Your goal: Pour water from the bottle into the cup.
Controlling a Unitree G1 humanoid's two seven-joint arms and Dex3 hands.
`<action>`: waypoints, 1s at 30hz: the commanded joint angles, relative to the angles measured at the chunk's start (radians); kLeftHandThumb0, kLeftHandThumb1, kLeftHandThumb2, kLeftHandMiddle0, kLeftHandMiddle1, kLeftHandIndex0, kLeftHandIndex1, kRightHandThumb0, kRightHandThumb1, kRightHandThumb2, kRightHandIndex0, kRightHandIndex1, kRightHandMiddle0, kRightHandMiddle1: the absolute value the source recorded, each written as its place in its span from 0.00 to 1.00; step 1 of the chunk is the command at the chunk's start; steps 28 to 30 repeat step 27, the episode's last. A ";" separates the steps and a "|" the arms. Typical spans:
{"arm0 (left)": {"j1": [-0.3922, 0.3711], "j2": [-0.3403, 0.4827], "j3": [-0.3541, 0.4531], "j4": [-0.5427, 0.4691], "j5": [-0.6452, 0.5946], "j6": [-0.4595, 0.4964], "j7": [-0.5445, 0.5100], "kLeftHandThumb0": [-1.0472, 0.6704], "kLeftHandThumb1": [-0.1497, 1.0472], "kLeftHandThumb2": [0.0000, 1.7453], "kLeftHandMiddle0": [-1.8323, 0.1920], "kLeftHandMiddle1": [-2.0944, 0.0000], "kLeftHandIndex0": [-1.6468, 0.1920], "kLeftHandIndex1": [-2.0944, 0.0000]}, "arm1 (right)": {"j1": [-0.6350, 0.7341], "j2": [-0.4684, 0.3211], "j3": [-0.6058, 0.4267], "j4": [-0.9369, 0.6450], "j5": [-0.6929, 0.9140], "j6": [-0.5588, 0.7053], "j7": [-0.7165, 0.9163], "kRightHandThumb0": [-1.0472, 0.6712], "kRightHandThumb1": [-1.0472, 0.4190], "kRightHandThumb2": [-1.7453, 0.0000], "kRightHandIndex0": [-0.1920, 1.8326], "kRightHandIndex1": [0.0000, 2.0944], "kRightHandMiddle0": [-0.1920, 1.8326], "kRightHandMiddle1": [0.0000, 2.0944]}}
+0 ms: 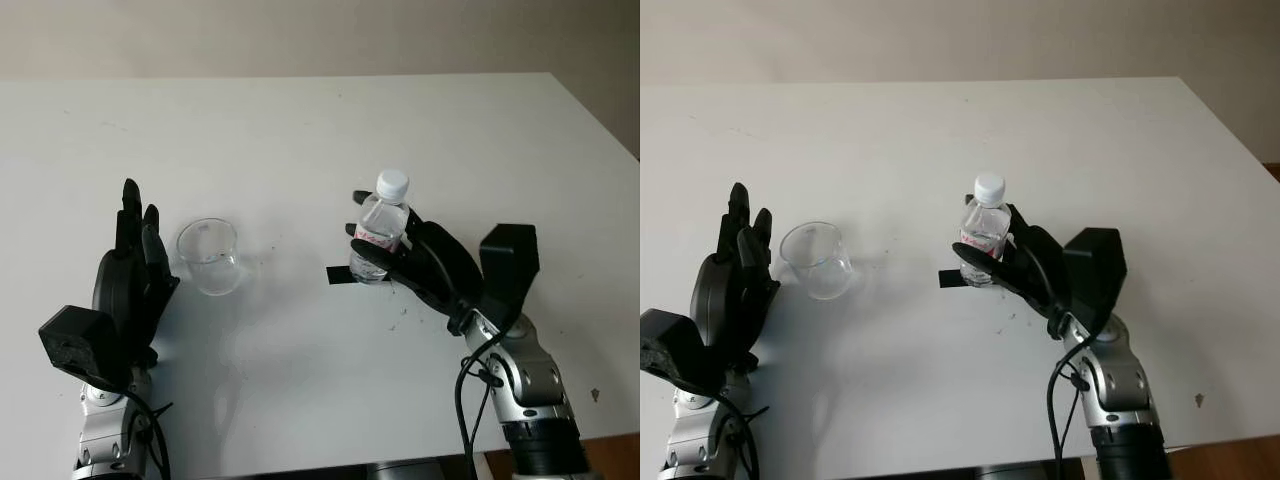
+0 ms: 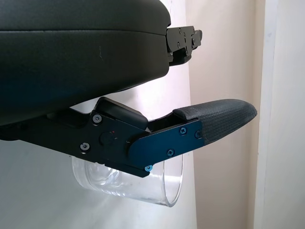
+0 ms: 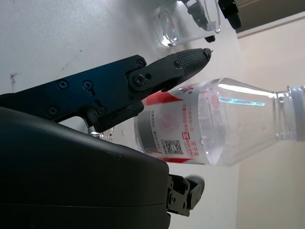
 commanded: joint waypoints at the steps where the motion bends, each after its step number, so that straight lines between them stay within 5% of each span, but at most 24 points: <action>1: -0.003 0.005 0.001 0.007 0.003 -0.005 -0.001 0.10 1.00 0.43 1.00 0.87 0.96 1.00 | 0.025 0.000 -0.025 -0.023 0.007 -0.009 -0.014 0.17 0.08 0.97 0.01 0.01 0.00 0.04; 9: -0.004 0.002 0.001 0.008 0.002 -0.006 -0.001 0.09 1.00 0.42 1.00 0.86 0.96 1.00 | 0.039 -0.010 -0.034 0.016 0.000 -0.097 -0.008 0.11 0.08 0.97 0.00 0.00 0.00 0.00; 23: -0.011 0.003 0.000 0.021 0.000 -0.015 -0.007 0.10 1.00 0.42 1.00 0.87 0.96 1.00 | 0.079 -0.035 -0.015 0.209 -0.230 -0.541 -0.135 0.03 0.05 0.96 0.00 0.00 0.00 0.00; 30: -0.012 0.003 -0.002 0.020 0.000 -0.013 -0.008 0.10 1.00 0.43 1.00 0.87 0.96 1.00 | 0.093 -0.015 -0.004 0.233 -0.226 -0.588 -0.141 0.03 0.04 0.97 0.00 0.00 0.00 0.00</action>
